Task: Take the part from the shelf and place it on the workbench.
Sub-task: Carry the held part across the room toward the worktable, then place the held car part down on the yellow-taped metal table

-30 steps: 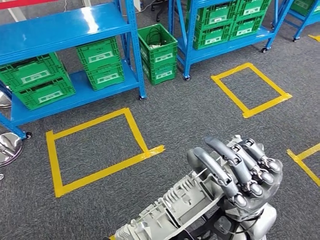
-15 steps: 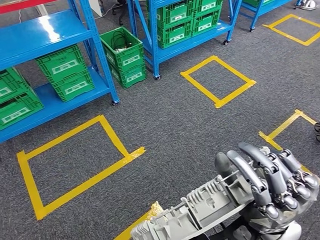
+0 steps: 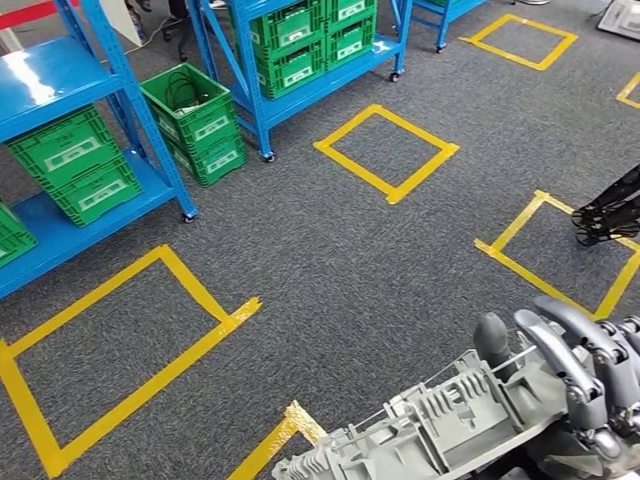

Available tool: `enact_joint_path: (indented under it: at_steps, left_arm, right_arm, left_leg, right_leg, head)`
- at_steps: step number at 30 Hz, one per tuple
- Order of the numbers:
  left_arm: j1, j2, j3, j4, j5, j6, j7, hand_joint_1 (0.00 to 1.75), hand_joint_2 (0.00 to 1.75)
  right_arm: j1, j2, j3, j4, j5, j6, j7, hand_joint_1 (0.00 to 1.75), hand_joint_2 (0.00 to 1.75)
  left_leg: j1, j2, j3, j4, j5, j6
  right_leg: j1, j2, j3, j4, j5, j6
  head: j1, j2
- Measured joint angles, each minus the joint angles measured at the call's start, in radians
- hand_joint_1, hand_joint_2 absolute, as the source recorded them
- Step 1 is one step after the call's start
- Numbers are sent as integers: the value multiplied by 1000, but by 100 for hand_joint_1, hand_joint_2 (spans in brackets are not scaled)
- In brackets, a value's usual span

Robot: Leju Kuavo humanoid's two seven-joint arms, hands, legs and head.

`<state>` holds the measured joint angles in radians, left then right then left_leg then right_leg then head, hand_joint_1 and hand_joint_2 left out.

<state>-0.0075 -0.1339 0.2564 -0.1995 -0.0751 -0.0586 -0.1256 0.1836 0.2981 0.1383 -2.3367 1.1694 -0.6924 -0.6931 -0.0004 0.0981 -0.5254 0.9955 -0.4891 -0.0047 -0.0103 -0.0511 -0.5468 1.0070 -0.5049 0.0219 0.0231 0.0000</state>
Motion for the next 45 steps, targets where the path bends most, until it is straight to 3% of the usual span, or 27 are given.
enact_joint_path:
  at_steps: [1, 3, 5, 6, 8, 9, 10, 12, 13, 15, 17, 19, 21, 23, 24, 25, 27, 29, 31, 33, 35, 37, 38, 39, 41, 43, 45]
  left_arm:
    - [-2, -2, 0, 0, -1, 1, 0, 0, 0]
    - [-6, -6, 0, 0, -3, 2, 0, 0, 0]
    - [-10, -13, 0, 0, -1, 2, 2, 0, 0]
    - [-12, -17, 0, 0, 1, 1, 4, 0, 0]
    - [-15, -25, 0, 0, 6, -1, 10, 0, 0]
    - [-17, -29, 0, 0, 8, -1, 13, 0, 0]
    - [-20, -32, 0, 0, 9, -1, 15, 0, 0]
    - [-23, -34, 0, 0, 11, -2, 17, 0, 0]
    - [-24, -36, 0, 0, 12, -3, 19, 0, 0]
    - [-29, -39, 0, 0, 13, -6, 23, 0, 0]
    - [-32, -44, 0, 0, 15, -11, 27, 0, 0]
    - [-30, -48, 1, 0, 19, -14, 28, 0, 0]
    - [-24, -48, 3, 0, 23, -14, 27, 0, 0]
    - [-19, -47, 8, 0, 27, -15, 22, 0, 0]
    - [-18, -47, 11, 0, 29, -15, 20, 0, 0]
    - [-17, -47, 14, 0, 31, -16, 18, 0, 0]
    - [-15, -45, 16, 0, 33, -17, 16, 0, 0]
    - [-12, -43, 17, 0, 32, -20, 16, 0, 0]
    - [-11, -41, 18, 0, 31, -23, 15, 0, 0]
    - [-12, -40, 19, 0, 29, -23, 15, 0, 0]
    - [-13, -39, 19, 0, 29, -26, 15, 0, 0]
    - [-15, -39, 19, 0, 29, -29, 16, 0, 0]
    - [-16, -39, 19, 0, 29, -30, 16, 0, 0]
    - [-17, -39, 19, 0, 29, -30, 17, 0, 0]
    - [-17, -39, 19, 0, 29, -31, 17, 0, 0]
    - [-15, -39, 19, 0, 29, -31, 18, 0, 0]
    - [-16, -40, 19, 0, 29, -32, 18, 0, 0]
  right_arm:
    - [1, 0, -3, -1, -10, 0, 0, 175, 175]
    - [4, 1, -9, -4, -33, 0, 0, 175, 175]
    - [5, 0, -13, -6, -57, 0, 0, 175, 175]
    - [5, 0, -16, -6, -68, 0, 0, 175, 175]
    - [7, 0, -20, -6, -84, 0, 0, 175, 175]
    - [7, 0, -21, -6, -88, 0, 0, 175, 175]
    - [7, 0, -22, -6, -89, 0, 0, 175, 175]
    - [7, 0, -23, -6, -91, 0, 0, 175, 175]
    - [7, 0, -24, -6, -91, 0, 0, 175, 175]
    - [7, 0, -25, -7, -93, 0, 0, 175, 175]
    - [9, 0, -26, -9, -93, 0, 0, 175, 175]
    - [7, -2, -27, -10, -91, 0, 0, 175, 175]
    - [6, -4, -27, -11, -85, 0, 0, 175, 175]
    - [7, -5, -26, -11, -73, 0, 1, 175, 175]
    - [7, -6, -25, -11, -66, 0, 1, 175, 175]
    - [7, -6, -23, -11, -58, 0, 2, 175, 175]
    - [2, -6, -18, -11, -46, 0, 3, 175, 175]
    - [-3, -6, -13, -10, -39, 0, 4, 175, 175]
    - [-6, -6, -11, -10, -36, 0, 4, 175, 175]
    - [-8, -6, -10, -10, -36, 0, 4, 175, 175]
    - [-12, -6, -8, -7, -36, 0, 4, 175, 175]
    - [-14, -6, -6, -4, -36, 0, 4, 175, 175]
    - [-15, -6, -5, -3, -37, 0, 4, 175, 175]
    - [-15, -6, -4, -2, -37, 0, 4, 175, 175]
    - [-16, -6, -3, 0, -37, 0, 4, 175, 175]
    - [-18, -6, -2, 0, -37, 0, 4, 175, 175]
    - [-20, -6, -1, 1, -37, 0, 4, 175, 175]
  left_leg:
    - [1, 3, 1, 1, -2, -5]
    - [6, -26, -9, 30, -31, -15]
    - [8, -71, -52, 139, -99, -21]
    - [8, -81, -82, 210, -133, -20]
    - [8, -85, -118, 295, -153, -16]
    - [7, -87, -111, 281, -133, -11]
    - [6, -94, -87, 229, -96, -4]
    - [3, -138, -28, 95, -27, 16]
    - [1, -160, -7, 46, -10, 25]
    - [-1, -176, 4, 12, -10, 34]
    - [2, -155, 8, -7, -5, 32]
    - [7, -129, 13, -26, 5, 31]
    - [6, -101, 13, -30, 7, 33]
    - [4, -74, 12, -29, 6, 33]
    - [4, -62, 12, -29, 6, 32]
    - [4, -52, 13, -28, 4, 30]
    - [0, -35, 14, -21, -2, 21]
    - [-7, -23, 13, -12, -9, 11]
    - [-10, -9, 13, -8, -12, 4]
    - [-7, -22, 8, 9, -30, -5]
    - [-3, -63, -27, 97, -89, -13]
    - [-3, -85, -87, 237, -154, -13]
    - [-3, -87, -107, 282, -165, -12]
    - [-3, -88, -112, 292, -155, -10]
    - [-3, -101, -70, 195, -84, -1]
    - [-2, -144, -16, 65, -25, 10]
    - [-2, -169, 2, 13, -17, 15]
  right_leg:
    - [-1, 9, -3, 0, 2, -6]
    - [-4, 26, -6, -1, 9, -18]
    - [-5, 45, -9, -2, 14, -26]
    - [-4, 56, -11, -2, 15, -28]
    - [0, 81, -14, -1, 18, -32]
    - [2, 94, -14, -1, 19, -32]
    - [3, 107, -13, -1, 19, -32]
    - [6, 131, -12, 0, 21, -29]
    - [5, 141, -15, 1, 23, -26]
    - [0, 159, -27, 2, 29, -14]
    - [-1, 165, -40, 2, 32, -2]
    - [2, 121, -70, 51, 0, 7]
    - [-1, 72, -130, 173, -63, 16]
    - [-5, 59, -172, 267, -91, 25]
    - [-7, 55, -167, 261, -78, 28]
    - [-10, 47, -141, 217, -51, 31]
    - [-11, 4, -63, 80, 1, 32]
    - [-8, -25, -20, 7, 14, 20]
    - [-7, -10, -22, 5, 13, 3]
    - [-9, 9, -27, 5, 18, -10]
    - [-11, 29, -29, 4, 22, -21]
    - [-8, 51, -31, 4, 24, -27]
    - [-6, 64, -31, 4, 25, -28]
    - [-4, 78, -31, 5, 25, -29]
    - [-2, 106, -28, 5, 26, -29]
    - [-1, 131, -29, 7, 28, -25]
    - [-3, 149, -39, 8, 34, -15]
  head:
    - [0, 0]
    - [-2, 0]
    - [-7, 0]
    - [-9, 0]
    - [-10, 0]
    - [-10, 0]
    - [-11, 0]
    - [-10, 0]
    - [-11, 0]
    - [-15, 0]
    - [-18, 0]
    - [-10, 0]
    - [-3, 0]
    - [-2, 0]
    - [-2, 0]
    - [-2, 0]
    - [0, 0]
    - [0, 0]
    - [-4, 0]
    - [-6, 0]
    - [-12, 0]
    - [-16, 0]
    - [-16, 0]
    - [-16, 0]
    - [-16, 0]
    - [-15, 0]
    - [-16, 0]
